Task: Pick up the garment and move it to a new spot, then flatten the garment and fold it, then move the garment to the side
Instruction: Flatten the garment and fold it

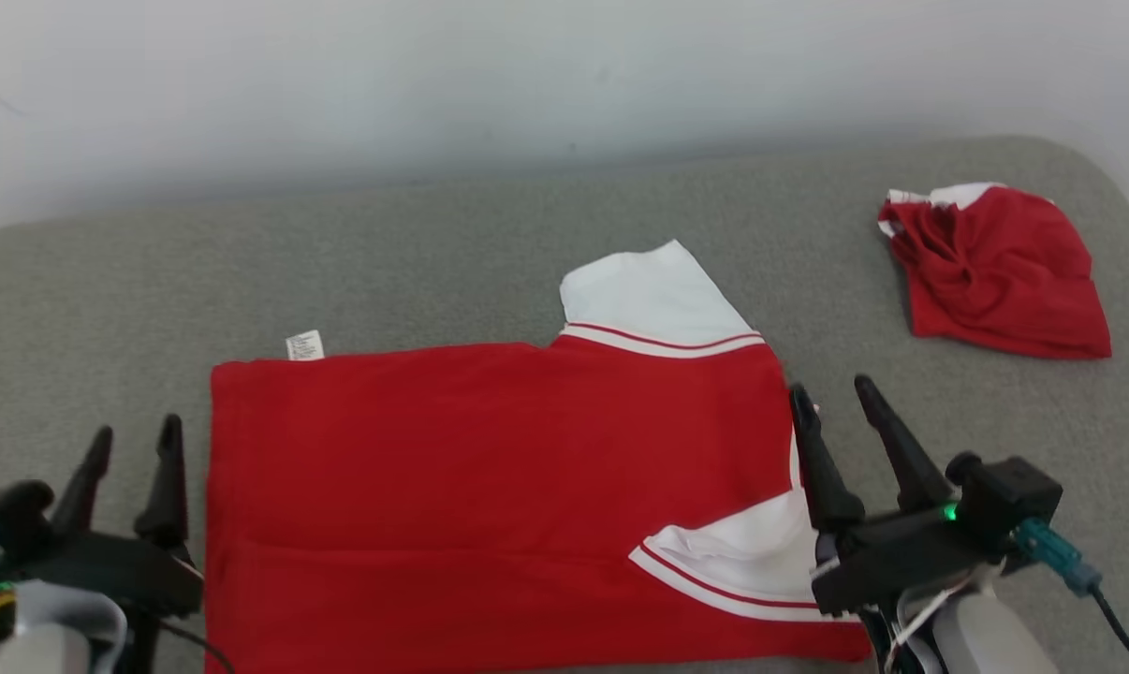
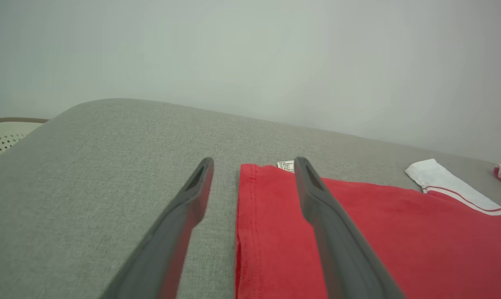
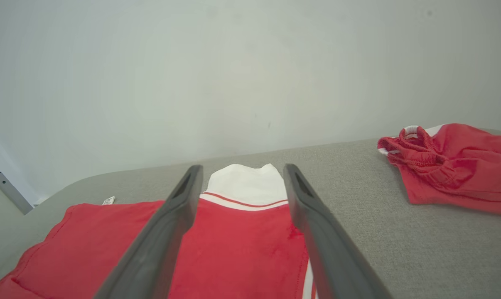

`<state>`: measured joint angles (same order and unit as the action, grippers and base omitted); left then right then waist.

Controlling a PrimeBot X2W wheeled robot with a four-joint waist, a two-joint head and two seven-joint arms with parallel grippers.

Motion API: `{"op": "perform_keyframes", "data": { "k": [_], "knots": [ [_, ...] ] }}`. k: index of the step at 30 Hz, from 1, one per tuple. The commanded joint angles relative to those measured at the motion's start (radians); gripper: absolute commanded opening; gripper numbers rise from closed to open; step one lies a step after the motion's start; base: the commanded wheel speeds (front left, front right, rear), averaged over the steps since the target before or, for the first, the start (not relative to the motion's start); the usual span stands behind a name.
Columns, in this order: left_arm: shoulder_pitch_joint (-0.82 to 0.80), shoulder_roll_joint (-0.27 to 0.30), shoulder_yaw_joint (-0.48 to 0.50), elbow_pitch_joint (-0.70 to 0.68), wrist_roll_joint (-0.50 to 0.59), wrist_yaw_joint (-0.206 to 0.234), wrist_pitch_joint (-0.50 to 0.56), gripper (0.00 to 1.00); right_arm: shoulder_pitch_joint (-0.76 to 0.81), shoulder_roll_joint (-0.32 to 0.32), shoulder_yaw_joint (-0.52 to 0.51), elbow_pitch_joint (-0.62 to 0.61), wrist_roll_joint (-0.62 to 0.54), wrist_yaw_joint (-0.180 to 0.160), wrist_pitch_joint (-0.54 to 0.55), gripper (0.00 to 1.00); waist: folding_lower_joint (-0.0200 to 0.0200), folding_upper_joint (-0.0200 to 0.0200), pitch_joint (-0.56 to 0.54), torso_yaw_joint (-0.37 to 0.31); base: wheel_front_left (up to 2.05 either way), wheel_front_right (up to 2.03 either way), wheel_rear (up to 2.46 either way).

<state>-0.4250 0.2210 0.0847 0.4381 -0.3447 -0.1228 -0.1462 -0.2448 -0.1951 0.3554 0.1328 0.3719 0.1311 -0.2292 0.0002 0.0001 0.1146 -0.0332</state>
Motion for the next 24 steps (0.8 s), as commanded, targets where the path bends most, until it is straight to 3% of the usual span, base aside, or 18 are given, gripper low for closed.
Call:
{"op": "perform_keyframes", "data": {
  "k": [1, 11, 24],
  "knots": [
    [-0.019, 0.015, 0.001, 0.011, -0.01, -0.004, 0.003, 1.0, -0.019, 0.004, 0.004, 0.003, 0.007, -0.001, -0.004, 1.0, -0.0002, -0.0001, 0.064, -0.052, 0.0, 0.0, 0.0],
    [-0.231, 0.115, -0.025, 0.205, -0.08, -0.006, 0.086, 1.0, -0.176, 0.03, 0.045, 0.047, 0.02, -0.001, -0.03, 1.0, -0.0002, -0.0001, 0.176, -0.117, 0.0, 0.0, 0.0],
    [-0.34, 0.144, -0.087, 0.399, -0.109, -0.007, 0.086, 1.0, -0.219, 0.041, 0.061, 0.075, 0.026, -0.001, -0.036, 1.0, -0.0002, -0.0001, 0.217, -0.146, 0.0, 0.0, 0.0]
  ]
}}
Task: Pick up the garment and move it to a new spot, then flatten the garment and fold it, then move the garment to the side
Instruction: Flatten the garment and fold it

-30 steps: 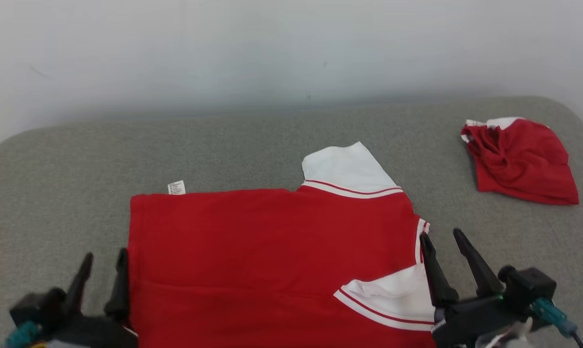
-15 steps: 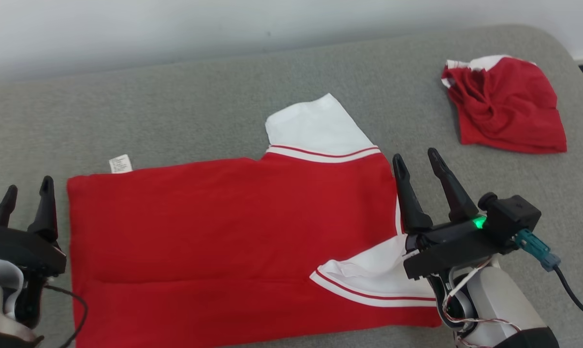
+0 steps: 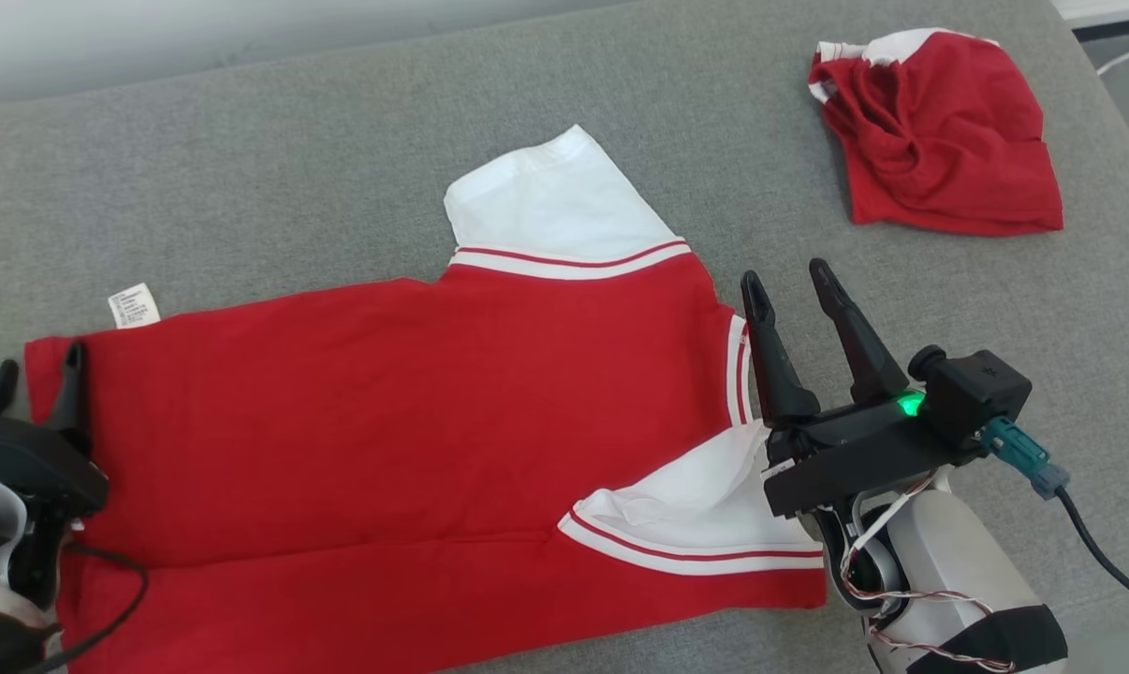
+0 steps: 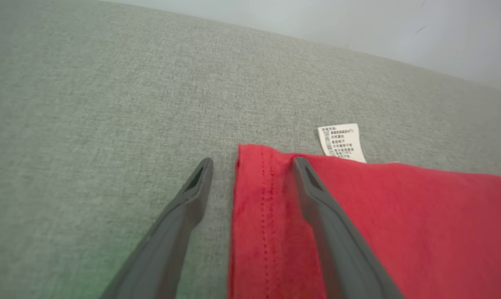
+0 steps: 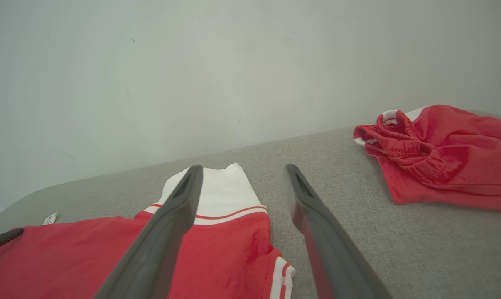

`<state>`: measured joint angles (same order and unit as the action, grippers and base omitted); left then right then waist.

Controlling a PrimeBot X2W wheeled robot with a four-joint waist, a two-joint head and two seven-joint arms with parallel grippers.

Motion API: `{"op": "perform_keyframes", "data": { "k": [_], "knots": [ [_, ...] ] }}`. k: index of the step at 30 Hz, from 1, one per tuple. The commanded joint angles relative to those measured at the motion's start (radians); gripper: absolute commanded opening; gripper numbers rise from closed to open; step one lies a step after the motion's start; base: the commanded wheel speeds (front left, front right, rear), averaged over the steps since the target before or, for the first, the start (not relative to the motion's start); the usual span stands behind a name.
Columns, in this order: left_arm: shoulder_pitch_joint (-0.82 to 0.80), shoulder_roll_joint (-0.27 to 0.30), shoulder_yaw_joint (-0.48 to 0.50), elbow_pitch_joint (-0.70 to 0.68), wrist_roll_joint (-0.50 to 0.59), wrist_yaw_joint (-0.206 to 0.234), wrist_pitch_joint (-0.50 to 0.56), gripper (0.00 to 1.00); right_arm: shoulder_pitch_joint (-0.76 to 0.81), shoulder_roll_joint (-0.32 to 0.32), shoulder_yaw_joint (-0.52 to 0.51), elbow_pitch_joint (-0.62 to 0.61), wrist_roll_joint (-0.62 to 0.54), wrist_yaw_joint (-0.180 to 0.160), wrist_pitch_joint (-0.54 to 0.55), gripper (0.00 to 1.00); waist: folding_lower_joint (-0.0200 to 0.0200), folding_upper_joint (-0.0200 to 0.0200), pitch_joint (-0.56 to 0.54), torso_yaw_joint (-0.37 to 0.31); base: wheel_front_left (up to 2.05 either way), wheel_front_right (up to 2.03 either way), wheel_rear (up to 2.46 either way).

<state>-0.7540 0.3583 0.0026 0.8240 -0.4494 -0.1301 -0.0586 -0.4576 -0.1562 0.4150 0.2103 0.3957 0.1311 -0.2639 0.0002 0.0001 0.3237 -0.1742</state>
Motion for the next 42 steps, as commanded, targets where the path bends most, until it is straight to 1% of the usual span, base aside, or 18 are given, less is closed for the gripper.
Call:
{"op": "perform_keyframes", "data": {
  "k": [1, 2, 3, 4, 5, 11, 14, 17, 19, 21, 24, 26, 29, 34, 42],
  "knots": [
    [-0.017, 0.008, -0.011, 0.025, -0.002, 0.0, -0.006, 1.0, -0.007, 0.002, 0.0, -0.003, 0.001, -0.001, -0.001, 1.0, -0.0002, -0.0001, 0.011, -0.005, 0.0, 0.0, 0.0],
    [-0.021, 0.008, -0.016, 0.034, 0.0, 0.0, -0.012, 1.0, -0.009, 0.003, 0.001, -0.005, 0.0, -0.001, -0.001, 1.0, -0.0002, -0.0001, 0.012, -0.005, 0.0, 0.0, 0.0],
    [-0.026, 0.007, -0.02, 0.042, -0.001, 0.0, -0.019, 0.37, -0.01, 0.002, 0.004, -0.005, -0.002, -0.001, -0.001, 1.0, -0.0002, -0.0001, 0.014, -0.004, 0.0, 0.0, 0.0],
    [-0.034, 0.008, -0.023, 0.046, 0.002, 0.0, -0.031, 0.07, -0.011, 0.002, 0.004, -0.004, -0.004, -0.001, -0.002, 1.0, -0.0002, -0.0001, 0.014, -0.002, 0.0, 0.0, 0.0],
    [-0.04, 0.006, -0.028, 0.053, 0.003, 0.0, -0.04, 0.0, -0.013, 0.001, 0.004, -0.001, -0.004, -0.001, -0.002, 1.0, -0.0002, -0.0001, 0.014, 0.0, 0.0, 0.0, 0.0],
    [-0.056, -0.002, -0.062, 0.072, -0.009, 0.0, -0.067, 0.0, -0.053, -0.017, 0.026, 0.037, 0.012, -0.001, 0.001, 1.0, -0.0002, -0.0001, 0.008, 0.016, 0.0, 0.0, 0.0],
    [-0.062, -0.009, -0.087, 0.058, -0.02, 0.0, -0.089, 0.0, -0.123, -0.036, 0.032, 0.082, 0.031, -0.001, 0.038, 1.0, -0.0002, -0.0001, 0.005, 0.032, 0.0, 0.0, 0.0],
    [-0.069, -0.018, -0.115, 0.043, -0.032, 0.0, -0.106, 0.0, -0.206, -0.046, 0.033, 0.145, 0.056, -0.001, 0.097, 1.0, -0.0002, -0.0001, 0.006, 0.054, 0.0, 0.0, 0.0],
    [-0.073, -0.023, -0.131, 0.031, -0.037, 0.0, -0.116, 0.0, -0.267, -0.052, 0.045, 0.205, 0.072, -0.001, 0.159, 1.0, -0.0002, -0.0001, 0.01, 0.069, 0.0, 0.0, 0.0],
    [-0.082, -0.029, -0.147, 0.015, -0.042, 0.0, -0.123, 0.0, -0.339, -0.042, 0.044, 0.263, 0.108, -0.001, 0.195, 1.0, -0.0002, -0.0001, 0.019, 0.085, 0.0, 0.0, 0.0],
    [-0.096, -0.041, -0.172, -0.01, -0.039, 0.0, -0.131, 0.0, -0.437, -0.051, 0.055, 0.377, 0.116, -0.001, 0.246, 1.0, -0.0002, -0.0001, 0.037, 0.114, 0.0, 0.0, 0.0],
    [-0.102, -0.049, -0.186, -0.022, -0.042, 0.0, -0.135, 0.0, -0.502, -0.041, 0.065, 0.452, 0.113, -0.001, 0.273, 1.0, -0.0002, -0.0001, 0.049, 0.131, 0.0, 0.0, 0.0],
    [-0.115, -0.061, -0.205, -0.041, -0.042, 0.0, -0.138, 0.0, -0.593, -0.033, 0.073, 0.555, 0.12, -0.001, 0.294, 1.0, -0.0002, -0.0001, 0.069, 0.154, 0.0, 0.0, 0.0],
    [-0.131, -0.072, -0.226, -0.059, -0.046, 0.0, -0.143, 0.0, -0.711, -0.013, 0.086, 0.711, 0.134, -0.001, 0.299, 1.0, -0.0002, -0.0001, 0.1, 0.184, 0.0, 0.0, 0.0],
    [-0.148, -0.092, -0.257, -0.086, -0.052, 0.0, -0.156, 0.0, -0.829, -0.001, 0.092, 0.907, 0.142, -0.001, 0.289, 1.0, -0.0002, -0.0001, 0.137, 0.226, 0.0, 0.0, 0.0]
  ]
}}
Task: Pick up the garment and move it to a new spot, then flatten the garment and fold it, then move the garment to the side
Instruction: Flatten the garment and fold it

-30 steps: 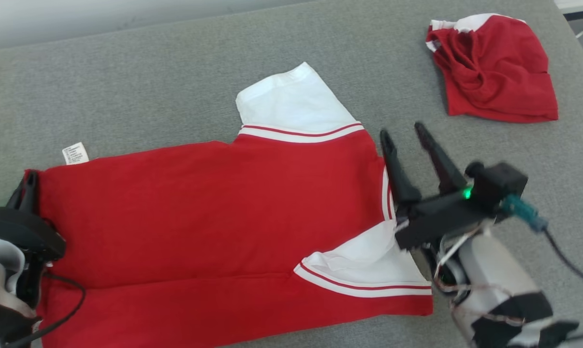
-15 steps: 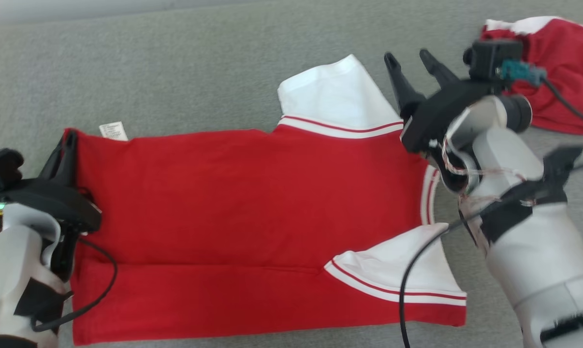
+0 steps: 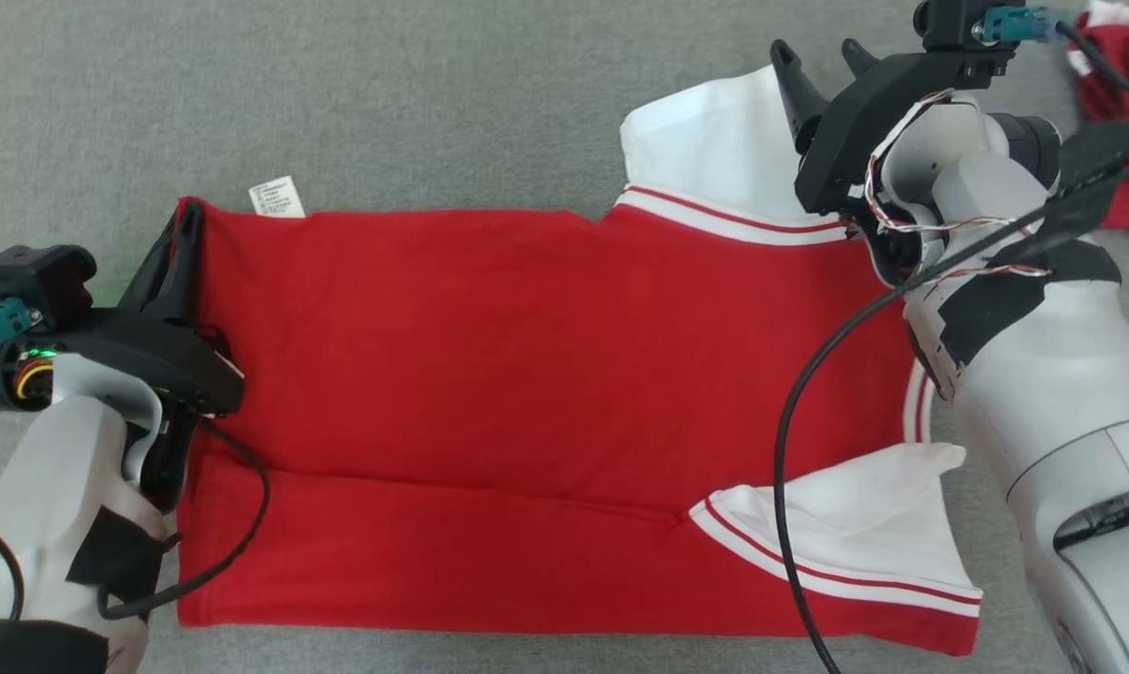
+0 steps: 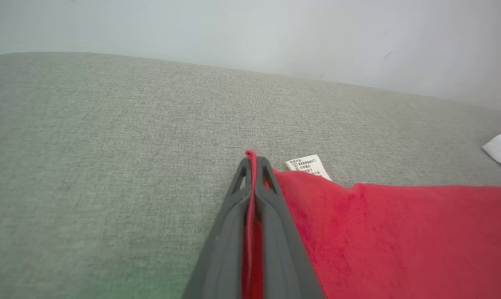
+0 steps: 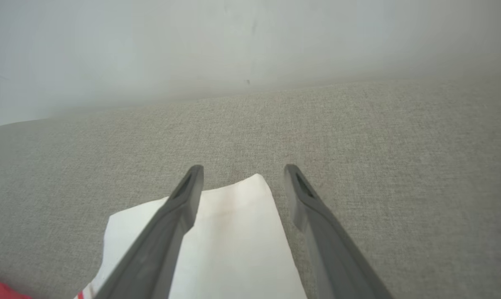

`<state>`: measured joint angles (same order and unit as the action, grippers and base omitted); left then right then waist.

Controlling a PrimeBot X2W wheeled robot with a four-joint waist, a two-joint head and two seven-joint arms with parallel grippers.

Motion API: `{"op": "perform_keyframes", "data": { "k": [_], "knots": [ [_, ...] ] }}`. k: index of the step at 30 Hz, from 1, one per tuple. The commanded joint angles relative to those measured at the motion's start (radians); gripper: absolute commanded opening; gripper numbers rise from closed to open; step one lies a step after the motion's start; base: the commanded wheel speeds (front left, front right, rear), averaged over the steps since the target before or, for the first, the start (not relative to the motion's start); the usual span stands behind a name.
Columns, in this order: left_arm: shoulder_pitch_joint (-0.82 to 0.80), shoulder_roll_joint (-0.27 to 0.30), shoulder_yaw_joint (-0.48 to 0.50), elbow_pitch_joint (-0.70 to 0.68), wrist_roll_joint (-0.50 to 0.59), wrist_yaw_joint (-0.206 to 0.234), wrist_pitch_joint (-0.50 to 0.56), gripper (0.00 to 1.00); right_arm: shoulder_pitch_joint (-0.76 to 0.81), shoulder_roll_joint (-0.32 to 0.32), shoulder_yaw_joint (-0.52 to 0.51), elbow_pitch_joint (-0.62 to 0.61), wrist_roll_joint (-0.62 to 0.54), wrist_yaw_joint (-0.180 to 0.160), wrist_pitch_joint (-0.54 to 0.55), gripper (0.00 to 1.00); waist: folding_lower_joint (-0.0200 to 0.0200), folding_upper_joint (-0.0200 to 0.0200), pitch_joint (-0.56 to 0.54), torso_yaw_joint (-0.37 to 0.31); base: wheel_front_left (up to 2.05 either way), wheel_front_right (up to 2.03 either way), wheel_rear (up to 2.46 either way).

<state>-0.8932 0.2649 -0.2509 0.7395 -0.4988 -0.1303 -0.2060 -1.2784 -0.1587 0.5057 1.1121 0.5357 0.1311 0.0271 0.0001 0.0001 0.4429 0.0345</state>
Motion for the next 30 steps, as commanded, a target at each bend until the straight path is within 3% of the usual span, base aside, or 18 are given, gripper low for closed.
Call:
{"op": "perform_keyframes", "data": {
  "k": [1, 11, 12, 14, 16, 17, 30],
  "knots": [
    [-0.01, -0.001, -0.006, -0.005, -0.003, 0.001, -0.009, 0.0, -0.017, 0.002, 0.002, 0.027, 0.002, -0.001, -0.004, 1.0, -0.0001, -0.0001, 0.022, 0.021, 0.0, 0.0, 0.0],
    [-0.014, -0.005, -0.031, -0.032, -0.016, 0.001, -0.017, 0.0, -0.065, 0.0, -0.003, 0.142, -0.008, -0.001, -0.029, 1.0, -0.0001, -0.0001, 0.053, 0.05, 0.0, 0.0, 0.0],
    [-0.014, -0.005, -0.034, -0.034, -0.017, 0.001, -0.017, 0.0, -0.066, -0.001, -0.005, 0.148, -0.008, -0.001, -0.031, 0.9, -0.0001, -0.0001, 0.056, 0.053, 0.0, 0.0, 0.0],
    [-0.014, -0.003, -0.038, -0.039, -0.019, 0.001, -0.016, 0.0, -0.069, -0.005, -0.008, 0.158, -0.014, -0.001, -0.031, 0.31, -0.0001, -0.0001, 0.062, 0.058, 0.0, 0.0, 0.0],
    [-0.017, -0.003, -0.042, -0.044, -0.021, 0.001, -0.015, 0.0, -0.079, -0.012, -0.012, 0.164, -0.024, -0.001, -0.05, 0.05, -0.0001, -0.0001, 0.068, 0.063, 0.0, 0.0, 0.0],
    [-0.019, 0.0, -0.044, -0.045, -0.023, 0.001, -0.016, 0.0, -0.084, -0.012, -0.013, 0.168, -0.035, -0.001, -0.067, 0.0, -0.0001, -0.0001, 0.072, 0.064, 0.0, 0.0, 0.0],
    [0.024, 0.005, -0.035, -0.015, -0.044, 0.004, -0.036, 0.0, -0.043, 0.007, 0.014, 0.124, -0.013, -0.001, -0.189, 0.0, -0.0001, -0.0001, 0.013, 0.032, 0.0, 0.0, 0.0]
  ]
}}
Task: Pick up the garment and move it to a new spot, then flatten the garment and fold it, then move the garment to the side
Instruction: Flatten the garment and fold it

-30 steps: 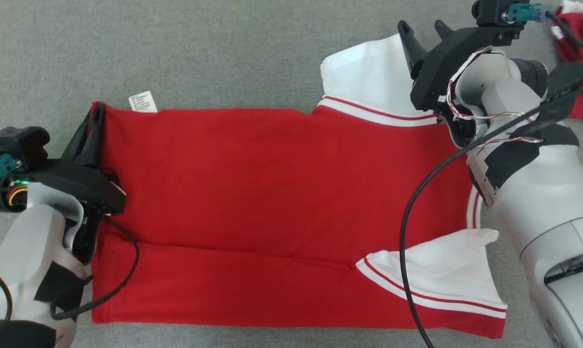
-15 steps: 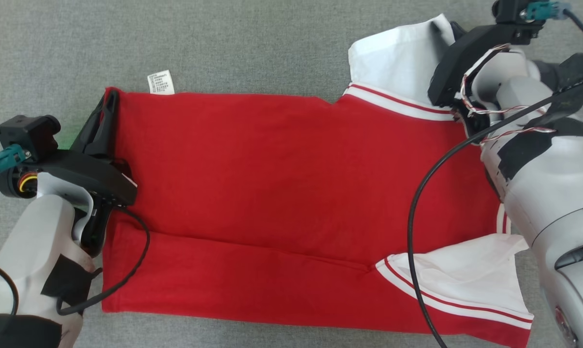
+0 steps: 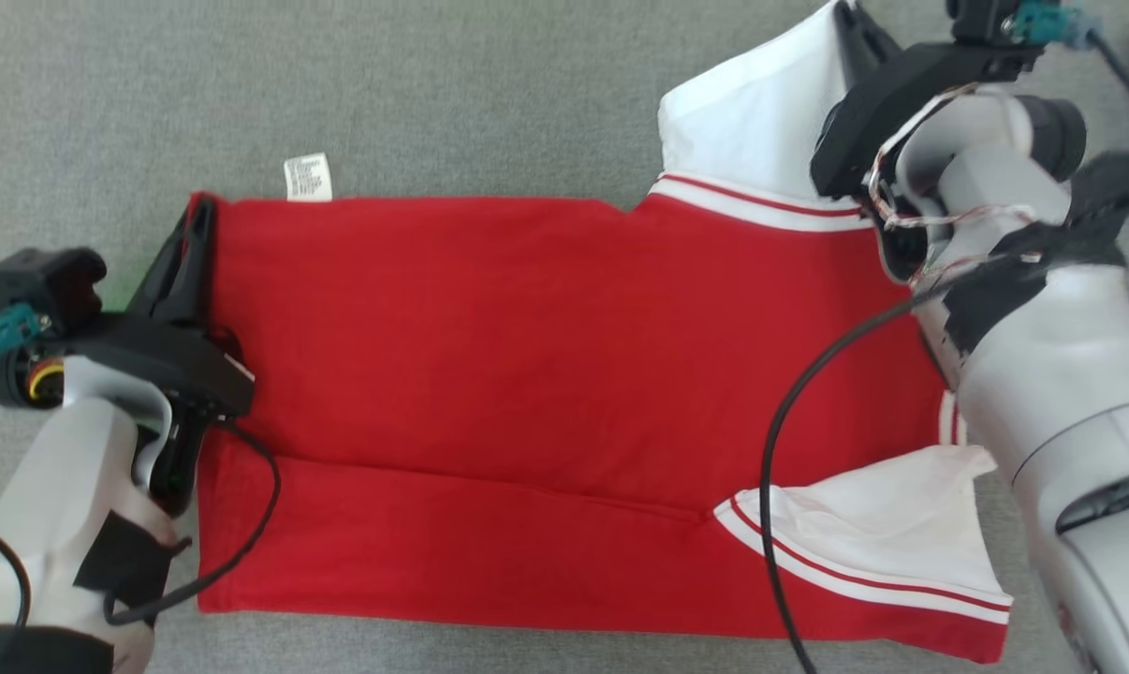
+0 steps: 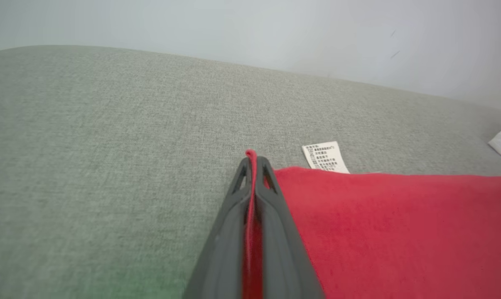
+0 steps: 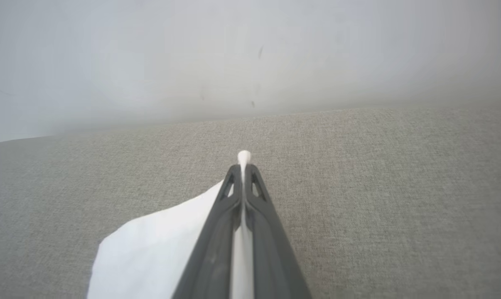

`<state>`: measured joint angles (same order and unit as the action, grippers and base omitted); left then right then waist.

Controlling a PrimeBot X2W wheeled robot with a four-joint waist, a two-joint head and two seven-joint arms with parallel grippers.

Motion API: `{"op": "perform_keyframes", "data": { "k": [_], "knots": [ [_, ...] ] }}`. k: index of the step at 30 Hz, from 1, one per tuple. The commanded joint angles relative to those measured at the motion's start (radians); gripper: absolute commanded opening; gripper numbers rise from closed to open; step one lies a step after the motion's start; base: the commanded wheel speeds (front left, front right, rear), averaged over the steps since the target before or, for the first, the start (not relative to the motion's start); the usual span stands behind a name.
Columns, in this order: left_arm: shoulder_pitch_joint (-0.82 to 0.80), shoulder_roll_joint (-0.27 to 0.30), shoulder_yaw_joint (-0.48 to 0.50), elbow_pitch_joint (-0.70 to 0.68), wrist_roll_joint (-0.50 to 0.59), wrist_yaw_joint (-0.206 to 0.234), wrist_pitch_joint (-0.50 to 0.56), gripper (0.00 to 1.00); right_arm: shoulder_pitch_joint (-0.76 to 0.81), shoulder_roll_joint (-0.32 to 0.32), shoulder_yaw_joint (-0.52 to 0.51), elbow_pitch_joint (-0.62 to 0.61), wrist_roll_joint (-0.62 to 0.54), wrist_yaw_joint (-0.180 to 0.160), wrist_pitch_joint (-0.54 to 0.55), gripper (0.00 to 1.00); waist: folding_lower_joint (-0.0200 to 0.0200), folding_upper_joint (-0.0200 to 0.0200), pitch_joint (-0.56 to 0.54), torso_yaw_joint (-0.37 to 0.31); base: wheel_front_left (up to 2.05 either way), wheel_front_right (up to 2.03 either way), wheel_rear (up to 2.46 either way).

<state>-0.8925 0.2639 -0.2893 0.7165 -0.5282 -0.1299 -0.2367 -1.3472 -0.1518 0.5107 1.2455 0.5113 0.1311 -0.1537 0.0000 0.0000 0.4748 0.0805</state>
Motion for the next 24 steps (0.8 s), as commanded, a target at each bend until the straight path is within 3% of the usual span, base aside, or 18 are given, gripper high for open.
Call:
{"op": "perform_keyframes", "data": {
  "k": [1, 9, 18, 24],
  "knots": [
    [0.029, 0.008, 0.005, 0.01, -0.016, 0.004, -0.007, 0.0, 0.038, -0.002, 0.018, -0.025, 0.021, -0.001, -0.016, 0.0, 0.0, 0.0, -0.027, -0.018, 0.0, 0.0, 0.0],
    [0.09, 0.031, 0.022, 0.009, -0.035, 0.003, -0.018, 0.0, 0.196, -0.071, 0.127, -0.213, 0.141, -0.001, -0.066, 0.0, 0.0, 0.0, -0.098, -0.05, 0.0, 0.0, 0.0],
    [0.157, 0.054, 0.035, 0.003, -0.057, 0.007, -0.021, 0.0, 0.418, -0.236, 0.259, -0.564, 0.358, -0.001, -0.1, 0.0, 0.0, 0.0, -0.172, -0.083, 0.0, 0.0, 0.0],
    [0.193, 0.049, 0.035, -0.017, -0.064, 0.013, -0.023, 0.0, 0.537, -0.313, 0.28, -0.72, 0.46, -0.001, -0.11, 0.0, 0.0, 0.0, -0.196, -0.087, 0.0, 0.0, 0.0]
  ]
}}
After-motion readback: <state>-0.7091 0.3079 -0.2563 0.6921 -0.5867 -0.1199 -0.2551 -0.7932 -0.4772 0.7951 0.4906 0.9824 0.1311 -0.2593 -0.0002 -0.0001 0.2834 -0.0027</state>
